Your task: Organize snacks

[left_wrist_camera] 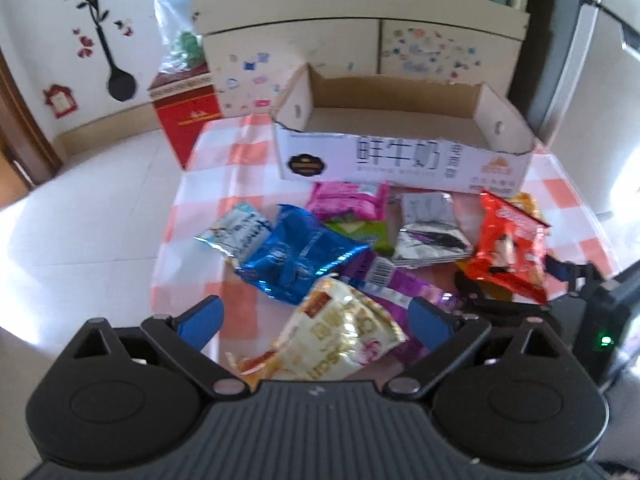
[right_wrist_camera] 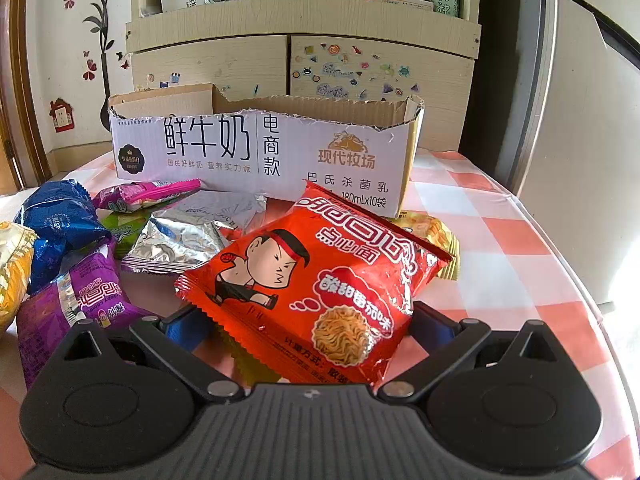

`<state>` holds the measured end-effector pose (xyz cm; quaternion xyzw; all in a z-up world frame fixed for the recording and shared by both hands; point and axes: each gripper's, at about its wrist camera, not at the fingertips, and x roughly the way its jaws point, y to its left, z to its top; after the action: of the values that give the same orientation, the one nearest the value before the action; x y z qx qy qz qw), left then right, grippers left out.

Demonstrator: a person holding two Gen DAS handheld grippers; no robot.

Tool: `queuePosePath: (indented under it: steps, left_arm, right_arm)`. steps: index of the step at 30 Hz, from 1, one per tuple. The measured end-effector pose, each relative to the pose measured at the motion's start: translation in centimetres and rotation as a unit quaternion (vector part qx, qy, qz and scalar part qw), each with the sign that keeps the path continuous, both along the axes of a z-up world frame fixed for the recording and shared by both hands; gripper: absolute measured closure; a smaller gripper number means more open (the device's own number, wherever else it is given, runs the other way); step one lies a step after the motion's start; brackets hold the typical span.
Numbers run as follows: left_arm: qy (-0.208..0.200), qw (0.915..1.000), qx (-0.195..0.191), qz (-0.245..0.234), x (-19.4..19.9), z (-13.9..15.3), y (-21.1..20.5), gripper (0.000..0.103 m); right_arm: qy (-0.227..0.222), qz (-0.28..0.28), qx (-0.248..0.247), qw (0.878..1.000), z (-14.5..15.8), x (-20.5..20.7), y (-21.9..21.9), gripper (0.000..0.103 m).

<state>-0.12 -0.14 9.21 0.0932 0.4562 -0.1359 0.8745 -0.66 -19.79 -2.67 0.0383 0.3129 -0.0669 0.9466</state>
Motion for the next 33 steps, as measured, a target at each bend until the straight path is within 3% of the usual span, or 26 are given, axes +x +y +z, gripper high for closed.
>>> queuePosePath:
  steps: [2,7,11,16,19,26,33]
  left_arm:
    - [-0.004,0.9999,-0.013,0.001,0.1,-0.1,0.1,0.005]
    - [-0.042,0.9984,0.021,0.031,1.8,0.3,0.6,0.005]
    - [-0.041,0.9961,0.03,0.072,5.1,-0.1,1.8,0.005]
    - [-0.046,0.9904,0.075,0.106,8.3,-2.1,3.0,0.005]
    - [-0.036,0.9881,0.09,0.119,10.0,-3.3,3.7,0.005]
    - [0.01,0.9838,0.12,0.133,11.5,-6.3,4.1,0.006]
    - [0.072,0.9845,0.058,0.149,11.0,-7.8,4.3,0.006]
  right_arm:
    - [0.0,0.0,0.0,1.0,0.0,0.0,0.0,0.0]
    - [0.003,-0.001,0.011,1.0,0.3,-0.6,-0.1,0.0]
    - [0.001,0.08,-0.002,0.997,0.3,-1.8,-0.4,0.0]
    - [0.055,0.134,-0.009,0.989,1.5,-2.3,-0.2,0.0]
    - [0.068,0.135,0.004,0.988,2.8,-3.3,-0.6,0.0]
    - [0.006,0.137,-0.009,0.99,7.3,-3.3,-3.0,0.0]
    - [0.033,0.156,-0.005,0.987,6.5,2.4,-7.0,0.0]
